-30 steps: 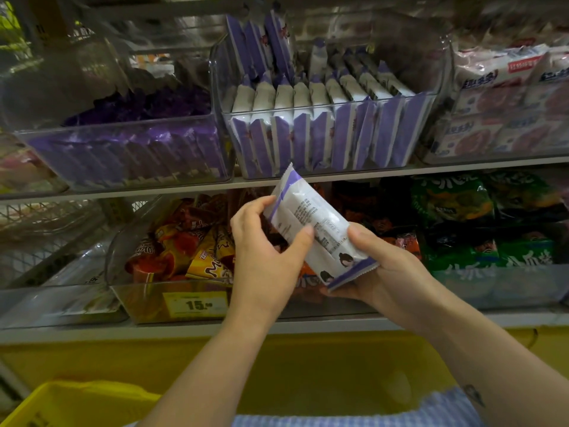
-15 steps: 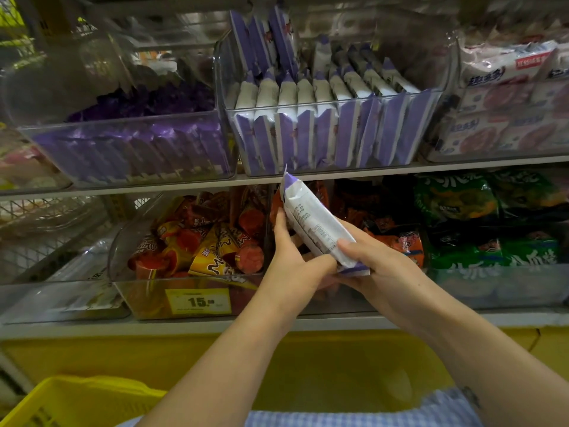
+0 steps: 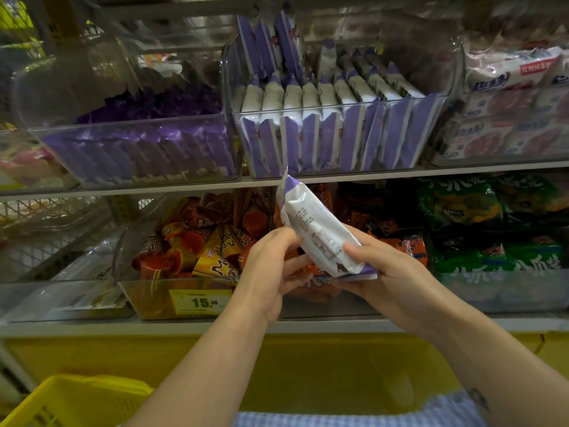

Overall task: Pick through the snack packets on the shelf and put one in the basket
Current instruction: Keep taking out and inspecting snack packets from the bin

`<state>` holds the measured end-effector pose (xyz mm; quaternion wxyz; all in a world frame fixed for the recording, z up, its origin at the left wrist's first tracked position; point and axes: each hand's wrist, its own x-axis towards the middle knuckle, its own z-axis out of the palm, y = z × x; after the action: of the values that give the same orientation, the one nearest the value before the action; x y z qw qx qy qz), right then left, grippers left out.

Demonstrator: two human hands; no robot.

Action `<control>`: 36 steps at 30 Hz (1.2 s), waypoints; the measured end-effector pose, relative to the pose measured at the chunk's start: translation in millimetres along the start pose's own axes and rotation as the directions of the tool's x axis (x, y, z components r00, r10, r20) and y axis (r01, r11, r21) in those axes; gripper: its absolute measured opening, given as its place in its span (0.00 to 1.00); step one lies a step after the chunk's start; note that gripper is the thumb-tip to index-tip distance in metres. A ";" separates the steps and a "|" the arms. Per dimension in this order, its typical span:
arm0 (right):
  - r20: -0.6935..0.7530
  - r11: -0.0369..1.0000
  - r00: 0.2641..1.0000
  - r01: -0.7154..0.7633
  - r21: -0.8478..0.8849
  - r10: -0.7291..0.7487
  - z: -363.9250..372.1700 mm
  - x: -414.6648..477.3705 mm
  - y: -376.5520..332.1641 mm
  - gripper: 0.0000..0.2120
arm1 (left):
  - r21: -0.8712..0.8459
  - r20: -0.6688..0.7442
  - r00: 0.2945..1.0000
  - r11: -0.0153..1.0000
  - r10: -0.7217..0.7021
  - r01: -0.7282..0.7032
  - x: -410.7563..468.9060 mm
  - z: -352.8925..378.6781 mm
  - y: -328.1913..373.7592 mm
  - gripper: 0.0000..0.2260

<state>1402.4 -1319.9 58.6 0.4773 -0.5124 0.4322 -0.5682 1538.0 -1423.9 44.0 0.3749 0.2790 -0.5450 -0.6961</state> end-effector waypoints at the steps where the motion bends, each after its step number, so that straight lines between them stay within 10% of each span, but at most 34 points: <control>1: 0.015 1.000 1.000 -0.002 0.004 0.002 -0.3 0.0 0.3 0.22 | 0.000 -0.010 1.000 1.000 0.001 -0.001 0.5 -2.4 0.4 0.11; 11: 0.022 0.991 0.999 -0.037 0.132 0.035 -2.4 -0.5 5.0 0.18 | 0.121 -0.047 0.998 0.992 0.039 -0.033 -8.5 -1.5 8.4 0.13; 16: 0.075 0.961 0.994 0.054 0.272 -0.078 0.8 -10.3 -10.4 0.20 | 0.300 0.255 0.942 0.909 0.217 -0.290 -26.9 3.9 20.8 0.26; 20: -0.051 0.977 0.986 0.163 0.140 -0.158 1.8 -15.0 -28.3 0.21 | 0.282 0.342 0.887 0.866 0.311 -0.413 -41.4 6.4 31.1 0.41; 24: -0.182 0.941 0.928 0.301 -0.153 -0.326 0.0 -24.0 -50.4 0.27 | 0.332 0.298 0.861 0.801 0.412 -0.498 -51.3 10.7 49.4 0.36; 30: -0.061 0.532 0.903 0.194 -0.824 -0.424 12.2 -18.1 -91.4 0.42 | 0.549 0.212 0.717 0.526 0.664 -0.650 -55.7 26.6 99.8 0.26; 32: 0.002 0.364 0.879 0.199 -0.910 -0.477 15.9 -5.5 -109.1 0.44 | 0.632 0.198 0.661 0.421 0.724 -0.650 -50.5 31.7 120.0 0.25; 36: 0.076 0.340 0.828 0.310 -0.888 -0.556 9.2 29.8 -144.9 0.31 | 0.760 0.229 0.566 0.218 0.792 -0.612 -28.7 37.9 160.3 0.23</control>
<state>1396.6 -1324.5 206.7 -0.0784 -0.7041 0.5596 -0.4300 1558.9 -1399.3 208.0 0.5429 0.2024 -0.8083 -0.1045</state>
